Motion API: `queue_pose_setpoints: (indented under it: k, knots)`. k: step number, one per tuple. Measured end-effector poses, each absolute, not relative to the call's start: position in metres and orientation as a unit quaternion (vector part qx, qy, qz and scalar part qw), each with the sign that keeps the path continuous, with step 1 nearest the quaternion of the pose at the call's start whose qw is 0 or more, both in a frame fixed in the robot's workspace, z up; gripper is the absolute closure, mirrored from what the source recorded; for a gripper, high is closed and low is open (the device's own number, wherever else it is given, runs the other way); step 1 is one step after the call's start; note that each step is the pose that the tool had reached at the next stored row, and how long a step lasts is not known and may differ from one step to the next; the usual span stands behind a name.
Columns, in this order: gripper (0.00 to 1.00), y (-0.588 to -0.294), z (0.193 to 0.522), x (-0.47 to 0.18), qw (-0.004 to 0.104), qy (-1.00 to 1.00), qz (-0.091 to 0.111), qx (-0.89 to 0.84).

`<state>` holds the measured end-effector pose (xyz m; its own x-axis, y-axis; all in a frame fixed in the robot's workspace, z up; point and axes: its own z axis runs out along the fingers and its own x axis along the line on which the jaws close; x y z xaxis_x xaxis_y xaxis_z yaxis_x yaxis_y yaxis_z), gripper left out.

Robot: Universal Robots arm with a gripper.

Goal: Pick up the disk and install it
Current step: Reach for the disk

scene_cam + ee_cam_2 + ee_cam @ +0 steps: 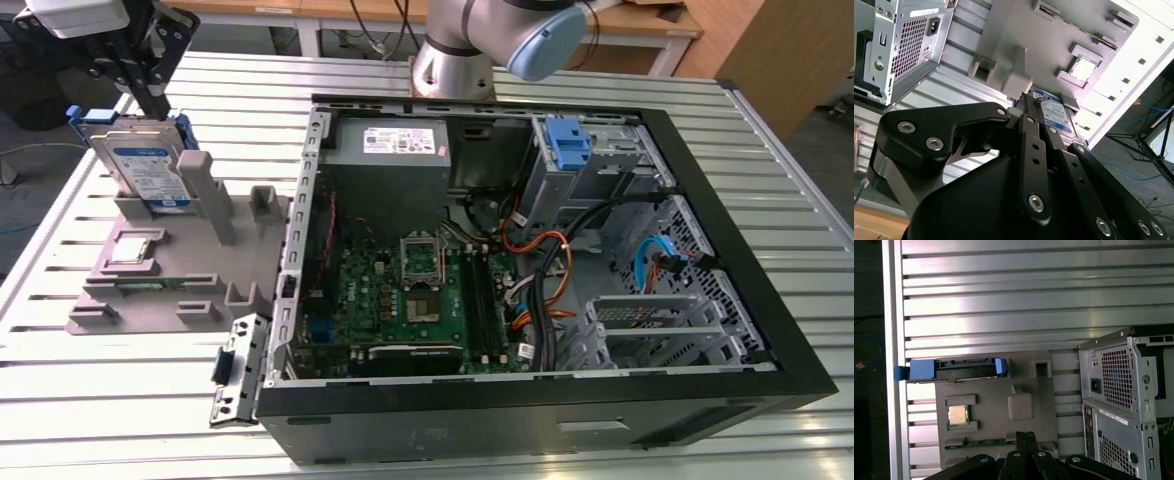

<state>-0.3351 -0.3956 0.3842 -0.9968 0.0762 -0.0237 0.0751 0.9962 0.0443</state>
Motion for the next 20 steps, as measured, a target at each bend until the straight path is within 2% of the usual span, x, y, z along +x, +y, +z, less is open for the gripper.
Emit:
queue_pose_setpoints:
  k: [20]
  knots:
    - [0.90,-0.396,0.382,-0.355,0.013,0.999,0.022,0.041]
